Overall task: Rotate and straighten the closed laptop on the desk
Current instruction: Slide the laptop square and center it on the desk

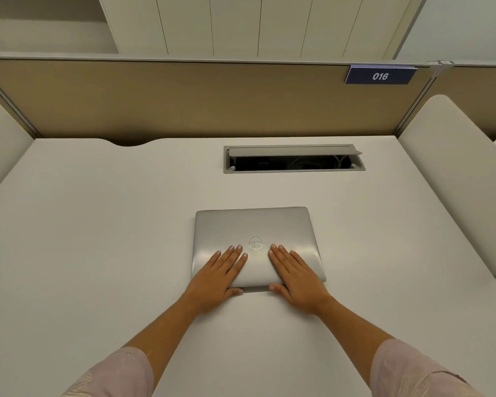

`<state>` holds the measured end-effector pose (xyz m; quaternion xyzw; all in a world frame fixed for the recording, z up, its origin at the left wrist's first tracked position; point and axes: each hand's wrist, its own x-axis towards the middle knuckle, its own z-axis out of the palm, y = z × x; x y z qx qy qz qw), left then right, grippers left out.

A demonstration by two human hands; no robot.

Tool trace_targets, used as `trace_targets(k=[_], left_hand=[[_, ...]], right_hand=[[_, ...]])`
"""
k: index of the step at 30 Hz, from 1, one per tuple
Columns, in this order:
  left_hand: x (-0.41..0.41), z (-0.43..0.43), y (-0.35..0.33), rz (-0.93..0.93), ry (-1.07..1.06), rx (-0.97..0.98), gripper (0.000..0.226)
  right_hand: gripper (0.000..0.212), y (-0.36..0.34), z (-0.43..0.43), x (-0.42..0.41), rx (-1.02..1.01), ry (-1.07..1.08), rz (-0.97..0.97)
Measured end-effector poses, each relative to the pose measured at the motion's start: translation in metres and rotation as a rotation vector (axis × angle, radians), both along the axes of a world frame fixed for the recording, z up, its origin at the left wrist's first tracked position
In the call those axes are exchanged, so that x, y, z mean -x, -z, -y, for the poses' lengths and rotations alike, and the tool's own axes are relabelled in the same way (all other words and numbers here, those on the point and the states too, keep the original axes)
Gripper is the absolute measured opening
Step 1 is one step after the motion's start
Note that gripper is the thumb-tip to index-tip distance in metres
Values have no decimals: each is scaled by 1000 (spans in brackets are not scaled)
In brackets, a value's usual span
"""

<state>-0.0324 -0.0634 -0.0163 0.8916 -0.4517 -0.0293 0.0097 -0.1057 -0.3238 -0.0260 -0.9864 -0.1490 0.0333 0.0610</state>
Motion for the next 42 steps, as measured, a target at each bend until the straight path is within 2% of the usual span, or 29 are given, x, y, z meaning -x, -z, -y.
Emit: trace_targets(k=[27, 34, 42], left_hand=[[-21, 1, -1, -8, 22, -29, 79], [-13, 2, 4, -66, -78, -68, 78], [18, 7, 1, -29, -212, 62, 62]], right_hand=[[78, -5, 1, -17, -2, 8, -50], [78, -4, -1, -14, -15, 24, -42], [66, -2, -18, 3, -66, 122, -19]])
